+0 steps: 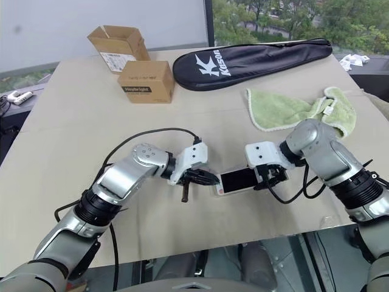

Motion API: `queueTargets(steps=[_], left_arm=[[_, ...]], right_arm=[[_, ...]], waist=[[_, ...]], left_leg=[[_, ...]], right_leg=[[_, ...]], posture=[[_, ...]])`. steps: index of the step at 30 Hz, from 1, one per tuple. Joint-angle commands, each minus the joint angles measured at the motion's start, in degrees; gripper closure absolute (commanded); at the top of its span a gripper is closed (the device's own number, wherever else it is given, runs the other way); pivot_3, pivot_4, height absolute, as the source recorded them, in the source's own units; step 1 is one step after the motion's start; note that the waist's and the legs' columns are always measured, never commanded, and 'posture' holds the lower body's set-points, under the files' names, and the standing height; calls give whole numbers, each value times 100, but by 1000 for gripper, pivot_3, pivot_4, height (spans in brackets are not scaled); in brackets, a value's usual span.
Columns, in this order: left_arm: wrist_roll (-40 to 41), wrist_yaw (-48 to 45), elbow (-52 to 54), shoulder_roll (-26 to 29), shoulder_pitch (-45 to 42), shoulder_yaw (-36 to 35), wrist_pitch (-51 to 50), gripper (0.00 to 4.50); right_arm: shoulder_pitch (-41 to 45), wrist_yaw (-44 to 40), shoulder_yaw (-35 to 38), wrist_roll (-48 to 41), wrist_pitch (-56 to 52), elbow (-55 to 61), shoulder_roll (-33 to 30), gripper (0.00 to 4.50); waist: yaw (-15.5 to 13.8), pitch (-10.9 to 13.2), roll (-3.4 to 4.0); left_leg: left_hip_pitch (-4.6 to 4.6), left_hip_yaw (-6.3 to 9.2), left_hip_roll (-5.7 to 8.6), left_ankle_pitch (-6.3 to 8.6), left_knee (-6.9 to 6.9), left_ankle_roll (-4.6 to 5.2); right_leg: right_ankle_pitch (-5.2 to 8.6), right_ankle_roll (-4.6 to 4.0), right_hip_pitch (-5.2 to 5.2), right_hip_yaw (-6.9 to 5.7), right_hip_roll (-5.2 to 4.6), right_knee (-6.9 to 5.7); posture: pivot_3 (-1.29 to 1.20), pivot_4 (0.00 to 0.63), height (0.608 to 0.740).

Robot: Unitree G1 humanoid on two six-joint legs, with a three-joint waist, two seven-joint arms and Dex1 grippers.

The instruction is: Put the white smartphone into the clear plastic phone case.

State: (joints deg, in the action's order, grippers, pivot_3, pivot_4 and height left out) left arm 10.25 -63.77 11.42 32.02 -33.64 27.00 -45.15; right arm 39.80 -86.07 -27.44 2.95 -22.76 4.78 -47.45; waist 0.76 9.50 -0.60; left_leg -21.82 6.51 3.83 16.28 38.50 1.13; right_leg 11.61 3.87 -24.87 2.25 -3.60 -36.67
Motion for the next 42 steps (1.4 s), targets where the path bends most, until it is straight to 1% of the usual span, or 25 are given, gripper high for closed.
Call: queueTargets(steps=[1, 4, 5, 6, 7, 12, 18, 21, 22, 24, 25, 26, 27, 28, 30, 31, 34, 37, 40, 42], left_arm=[[-58, 89, 202, 90, 20, 217, -304, 4424], [-39, 132, 300, 115, 57, 280, -439, 4424], [-31, 145, 327, 119, 72, 292, -482, 4500], [-23, 159, 353, 125, 86, 300, -513, 4500], [-3, 184, 381, 125, 107, 301, -570, 4500], [85, 322, 507, 129, 191, 274, -754, 4500], [170, 467, 628, 127, 273, 182, -727, 4500], [324, 536, 740, 73, 308, -123, -516, 4500], [423, 532, 804, 66, 328, -245, -501, 4500], [688, 364, 1063, 198, 412, -539, -337, 4500], [787, 331, 1152, 248, 465, -680, -279, 4500], [927, 306, 1250, 317, 543, -878, -265, 4500], [1027, 285, 1318, 406, 628, -1032, -270, 4500], [1067, 248, 1371, 527, 708, -1141, -200, 4500], [1071, 178, 1425, 829, 874, -1241, -123, 4500], [1001, 143, 1410, 997, 966, -1217, -27, 4500], [753, 142, 1215, 1273, 1126, -1037, 305, 4500], [514, 177, 707, 1122, 929, -708, 464, 4500], [297, 10, 408, 1052, 703, -339, 646, 4500], [190, 37, 162, 873, 542, -187, 732, 4500]], right_arm=[[-18, -85, 57, -149, -160, 336, 12, 1591], [-32, -55, 99, -196, -205, 355, 41, 1591], [-22, -17, 130, -223, -233, 347, 78, 577], [-18, 12, 149, -244, -257, 348, 101, 241], [-18, 8, 163, -278, -268, 363, 95, 57], [-94, 230, 398, -435, -404, 519, 59, 57], [-372, 374, 1257, -1189, -1117, 869, -261, 57], [-647, 525, 1552, -1414, -1311, 993, -432, 57], [-729, 585, 1618, -1466, -1352, 1031, -465, 586], [-966, 653, 1742, -1568, -1406, 1154, -585, 1313], [-1069, 688, 1783, -1590, -1413, 1197, -637, 1807], [-1199, 764, 1824, -1578, -1394, 1208, -701, 2594], [-1307, 833, 1845, -1548, -1352, 1201, -761, 2813], [-1391, 893, 1852, -1499, -1288, 1178, -822, 3241], [-1524, 1023, 1840, -1375, -1147, 1109, -925, 4267], [-1584, 1086, 1826, -1328, -1089, 1084, -966, 4467], [-1702, 1226, 1768, -1247, -1036, 1074, -1030, 4467], [-1858, 1315, 1690, -1238, -1203, 1243, -1055, 4467], [-1954, 1402, 1554, -1164, -1243, 1344, -1045, 4467], [-1951, 1454, 1448, -1139, -1324, 1451, -1018, 4467]], waist=[[1, 0, 0], [1, -1, 0], [2, -2, 0], [6, -2, 0], [5, -2, 0], [-16, -3, -1], [-24, -3, -1], [-24, -3, -1], [-23, -3, -2], [-11, -3, -1], [-5, -3, -1], [-6, -3, -1], [-5, -3, -1], [-5, -3, -1], [-4, -3, -1], [-4, -3, -1], [-12, -3, -1], [-39, -2, -3], [-68, -2, -3], [-60, -2, -3]], left_leg=[[0, 0, 0, 0, 0, 0], [1, 0, 0, 0, 0, 0], [1, 0, 0, 0, 0, 0], [2, 0, 0, 0, 0, 0], [4, -1, 0, 0, 0, 0], [4, 1, 0, 0, 3, -1], [4, 3, 1, 0, 4, 0], [5, 3, 0, 0, 4, 0], [4, 3, 0, 0, 4, -1], [3, 2, 0, 0, 4, 0], [2, 1, 0, 0, 4, 0], [0, 2, -2, 0, 2, -1], [1, 1, -2, 0, 2, -1], [1, 0, -2, 0, 2, -1], [2, -2, -2, 0, 2, -1], [2, -2, -2, 0, 1, -1], [4, -5, -1, 0, 1, 0], [1, -2, 0, 0, 3, 0], [1, 3, 2, 0, 3, 0], [1, -2, 2, 0, 3, 0]], right_leg=[[0, 0, 0, 0, 0, 0], [0, 0, 0, 0, 0, 0], [0, 0, 0, 0, 0, -1], [0, 0, 1, 1, 0, -1], [0, 0, 2, 2, 0, -2], [0, 0, 4, 0, -1, -3], [0, 0, 5, -1, -3, -3], [0, 0, 6, -1, -4, -3], [0, 0, 6, -1, -6, -3], [0, 0, 5, 0, -6, -4], [0, 0, 3, 1, -6, -4], [0, -1, 1, 1, -9, -3], [0, -1, 1, 1, -9, -3], [0, 0, 0, 3, -10, -3], [0, -1, 1, 4, -14, -2], [0, 0, 1, 4, -13, -3], [0, 0, 3, 4, -7, -3], [0, 0, 5, -1, -8, -2], [0, 0, 8, -8, -7, 0], [0, 0, 6, -3, -6, 0]], posture=[[0, 150, 740], [0, 150, 740], [0, 150, 740], [0, 150, 740], [0, 150, 740], [0, 150, 740], [0, 150, 740], [0, 150, 740], [0, 150, 740], [0, 150, 740], [0, 150, 740], [0, 150, 740], [0, 150, 740], [0, 150, 740], [0, 150, 740], [0, 150, 740], [0, 150, 740], [0, 150, 740], [0, 150, 740], [0, 150, 740]])
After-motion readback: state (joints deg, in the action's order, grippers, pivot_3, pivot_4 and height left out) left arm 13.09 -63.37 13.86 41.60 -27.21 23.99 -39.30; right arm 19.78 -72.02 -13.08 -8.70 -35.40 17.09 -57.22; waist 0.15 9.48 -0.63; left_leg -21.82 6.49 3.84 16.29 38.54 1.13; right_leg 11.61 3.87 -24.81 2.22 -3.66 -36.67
